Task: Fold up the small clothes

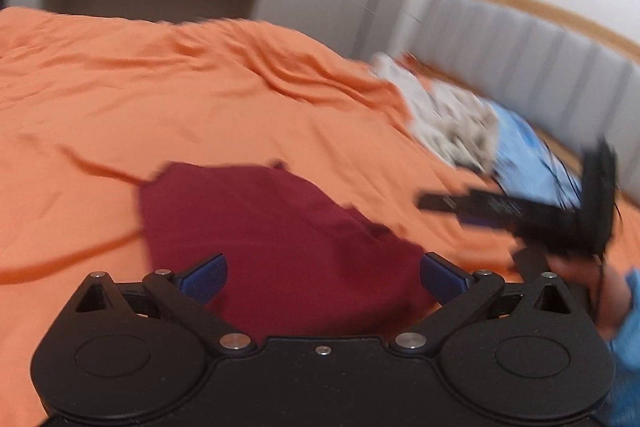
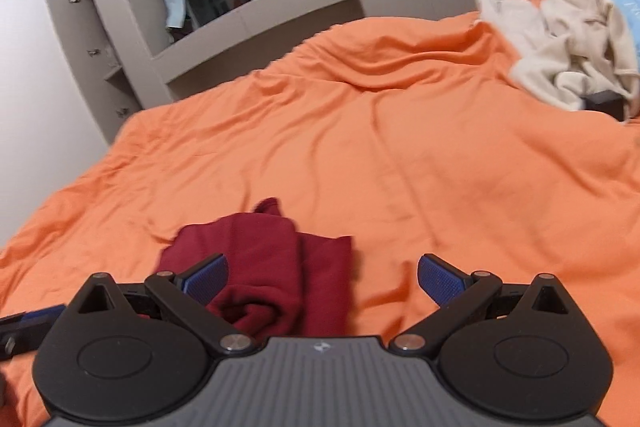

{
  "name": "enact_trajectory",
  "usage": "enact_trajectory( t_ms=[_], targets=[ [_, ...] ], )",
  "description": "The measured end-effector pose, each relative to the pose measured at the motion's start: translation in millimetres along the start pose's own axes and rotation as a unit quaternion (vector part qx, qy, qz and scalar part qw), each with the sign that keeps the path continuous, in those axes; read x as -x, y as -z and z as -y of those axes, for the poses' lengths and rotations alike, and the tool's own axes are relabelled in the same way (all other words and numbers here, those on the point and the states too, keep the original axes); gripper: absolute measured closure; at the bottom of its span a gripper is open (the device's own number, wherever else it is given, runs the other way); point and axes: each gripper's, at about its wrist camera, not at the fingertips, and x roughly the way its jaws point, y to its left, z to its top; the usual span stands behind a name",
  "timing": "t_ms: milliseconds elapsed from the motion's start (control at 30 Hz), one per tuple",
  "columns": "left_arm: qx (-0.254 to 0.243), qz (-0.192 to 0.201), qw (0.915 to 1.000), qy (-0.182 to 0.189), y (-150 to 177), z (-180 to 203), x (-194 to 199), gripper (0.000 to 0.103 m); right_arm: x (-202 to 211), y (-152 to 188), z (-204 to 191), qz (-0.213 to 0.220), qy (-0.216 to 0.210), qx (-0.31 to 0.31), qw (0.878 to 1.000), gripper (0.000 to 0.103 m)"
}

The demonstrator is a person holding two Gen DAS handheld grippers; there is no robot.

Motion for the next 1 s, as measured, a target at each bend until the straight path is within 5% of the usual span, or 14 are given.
enact_trajectory(
  t_ms=[233,333,500,667,833,1000],
  targets=[
    [0.055,0.021,0.9963,-0.063,6,-47,2,0.001,-3,12,-38,-0.014,-0.029,0.097,0.995,0.0],
    [0.085,-0.003,0.9941,-0.067,19,-64,-6,0.001,-7,19,-51,-0.043,-0.059,0.123,0.99,0.0],
    [0.132,-0.033,0.9895,-0.048,37,-79,-18,0.001,-21,34,-61,-0.089,-0.009,0.175,0.98,0.0],
    [0.125,-0.034,0.9906,-0.045,41,-80,-20,0.001,-24,32,-50,-0.126,-0.021,0.171,0.977,0.0],
    [0.119,-0.031,0.9913,-0.046,44,-79,-20,0.001,-3,12,-33,-0.067,-0.064,0.116,0.989,0.0],
    [0.122,-0.03,0.9911,-0.045,45,-79,-21,0.001,-2,11,-22,-0.011,-0.019,0.066,0.998,0.0]
  ],
)
